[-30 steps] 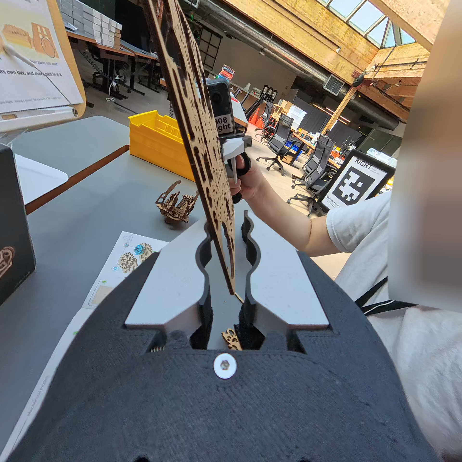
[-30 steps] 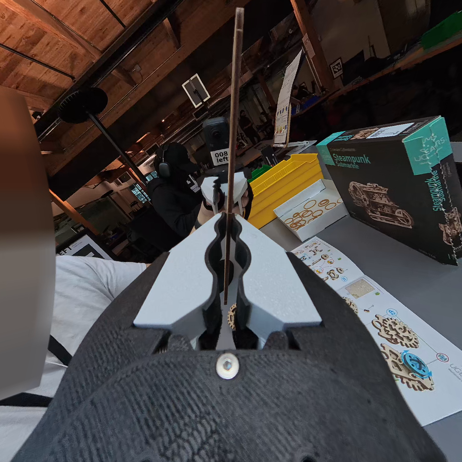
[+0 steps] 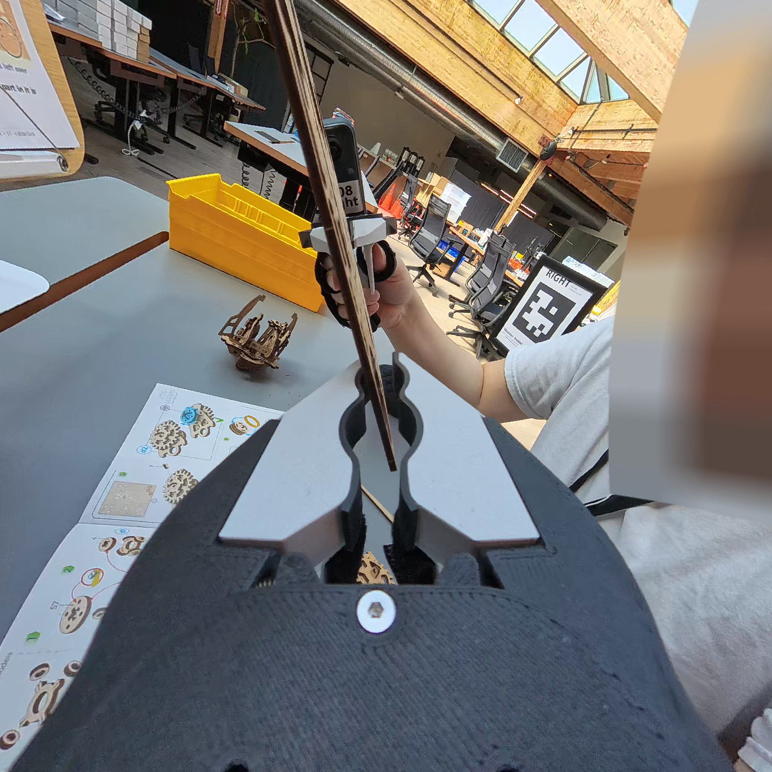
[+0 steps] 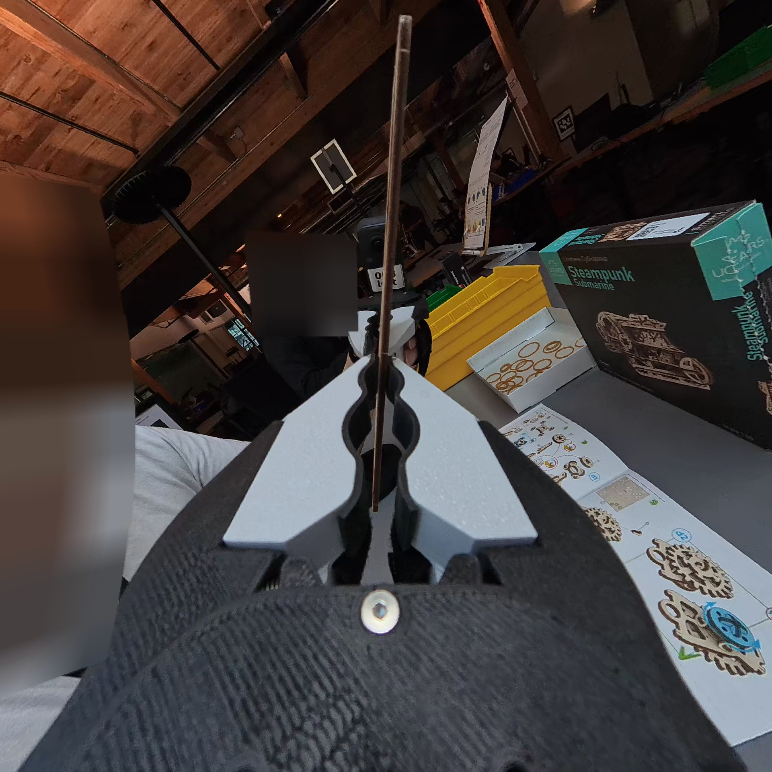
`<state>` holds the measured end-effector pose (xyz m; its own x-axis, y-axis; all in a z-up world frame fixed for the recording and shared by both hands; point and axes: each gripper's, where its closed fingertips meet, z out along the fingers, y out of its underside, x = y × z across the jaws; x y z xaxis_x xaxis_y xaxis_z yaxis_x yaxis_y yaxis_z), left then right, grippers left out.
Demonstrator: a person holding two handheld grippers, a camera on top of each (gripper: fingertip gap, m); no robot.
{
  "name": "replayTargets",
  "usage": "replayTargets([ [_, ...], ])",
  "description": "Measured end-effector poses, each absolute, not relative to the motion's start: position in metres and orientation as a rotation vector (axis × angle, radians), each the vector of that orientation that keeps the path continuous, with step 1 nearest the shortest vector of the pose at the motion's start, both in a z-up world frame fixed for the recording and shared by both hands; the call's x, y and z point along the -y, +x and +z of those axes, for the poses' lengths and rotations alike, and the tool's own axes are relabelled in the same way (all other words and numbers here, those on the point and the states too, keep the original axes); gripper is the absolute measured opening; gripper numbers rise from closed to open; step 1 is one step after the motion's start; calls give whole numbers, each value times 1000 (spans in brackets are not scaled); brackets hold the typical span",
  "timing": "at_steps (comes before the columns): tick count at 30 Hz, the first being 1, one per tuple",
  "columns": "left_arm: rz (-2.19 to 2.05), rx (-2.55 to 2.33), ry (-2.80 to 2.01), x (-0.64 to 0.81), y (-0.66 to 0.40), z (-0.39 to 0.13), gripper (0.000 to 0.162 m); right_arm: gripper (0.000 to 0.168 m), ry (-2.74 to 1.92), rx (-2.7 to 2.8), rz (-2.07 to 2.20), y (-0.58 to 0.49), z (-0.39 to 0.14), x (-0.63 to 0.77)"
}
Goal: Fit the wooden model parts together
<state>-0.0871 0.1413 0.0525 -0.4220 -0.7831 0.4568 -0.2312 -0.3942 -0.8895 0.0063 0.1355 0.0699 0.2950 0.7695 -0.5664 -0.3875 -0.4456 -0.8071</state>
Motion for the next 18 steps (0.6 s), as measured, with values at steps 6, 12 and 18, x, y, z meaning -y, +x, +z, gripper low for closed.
replayTargets([
  [6,-1881,-1401,-1401,-147,-91,53,10,1,-1520,386,1372,4,67,-137],
  [12,-1834,-1349,-1437,-165,-103,53,10,1,-1535,392,1354,8,62,-139],
  [18,-1798,-1301,-1463,-178,-110,52,10,1,-1550,387,1353,10,57,-141],
])
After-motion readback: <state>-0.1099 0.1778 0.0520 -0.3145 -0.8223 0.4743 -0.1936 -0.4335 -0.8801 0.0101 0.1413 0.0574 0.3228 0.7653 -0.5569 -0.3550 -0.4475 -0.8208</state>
